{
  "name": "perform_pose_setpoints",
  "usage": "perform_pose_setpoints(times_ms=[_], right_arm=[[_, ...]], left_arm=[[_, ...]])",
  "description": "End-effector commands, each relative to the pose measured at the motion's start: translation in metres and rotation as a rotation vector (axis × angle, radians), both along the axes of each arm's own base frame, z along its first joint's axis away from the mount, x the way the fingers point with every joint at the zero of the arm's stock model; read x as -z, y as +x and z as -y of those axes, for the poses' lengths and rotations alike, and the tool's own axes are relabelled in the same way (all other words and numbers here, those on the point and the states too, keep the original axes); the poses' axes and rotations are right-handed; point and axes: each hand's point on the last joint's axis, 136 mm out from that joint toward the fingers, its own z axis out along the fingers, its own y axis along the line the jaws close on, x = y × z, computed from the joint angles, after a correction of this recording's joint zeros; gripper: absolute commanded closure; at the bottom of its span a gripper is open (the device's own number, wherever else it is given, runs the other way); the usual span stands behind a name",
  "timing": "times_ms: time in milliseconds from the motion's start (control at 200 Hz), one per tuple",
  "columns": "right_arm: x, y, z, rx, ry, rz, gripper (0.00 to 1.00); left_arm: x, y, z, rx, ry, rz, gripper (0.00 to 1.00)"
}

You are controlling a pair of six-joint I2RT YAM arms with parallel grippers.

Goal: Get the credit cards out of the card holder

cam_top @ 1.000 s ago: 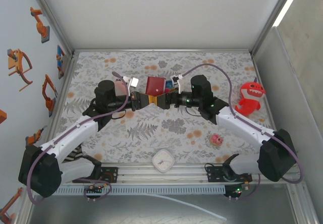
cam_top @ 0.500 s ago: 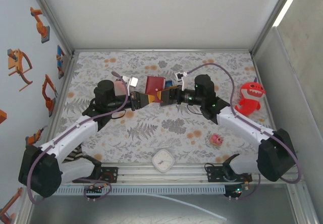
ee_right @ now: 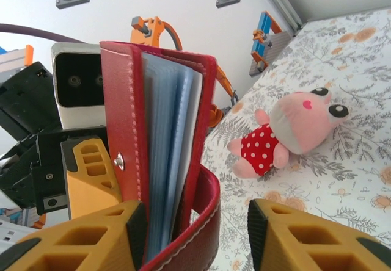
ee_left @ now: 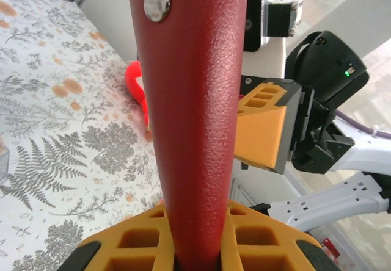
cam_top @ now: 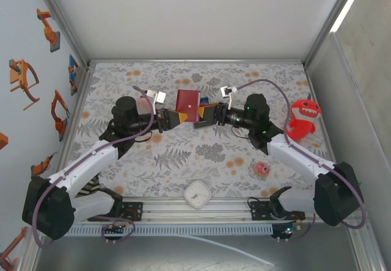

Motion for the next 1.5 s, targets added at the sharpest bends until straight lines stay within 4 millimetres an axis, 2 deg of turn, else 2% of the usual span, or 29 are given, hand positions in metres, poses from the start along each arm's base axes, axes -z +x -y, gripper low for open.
perform_pose_setpoints(times_ms=[0, 586, 1222, 1492], right_arm=[[-0.007, -0.002, 0.006, 0.011, 0.020, 0.027, 0.55], [-0.025, -0.012, 0.004, -0.044, 0.097, 0.041, 0.55], [-0.025, -0.014, 0.004, -0.048, 0.106, 0.040, 0.60], [-0.031, -0.019, 0.006, -0.054, 0.117, 0.058, 0.62]], left_arm=[[-0.034, -0.013, -0.001, 0.049, -0.084, 0.103, 1.00], [-0.030, -0.011, 0.001, 0.056, -0.083, 0.085, 1.00], [-0.028, -0.011, 0.002, 0.056, -0.080, 0.083, 1.00], [-0.025, -0.009, 0.003, 0.056, -0.079, 0.073, 1.00]])
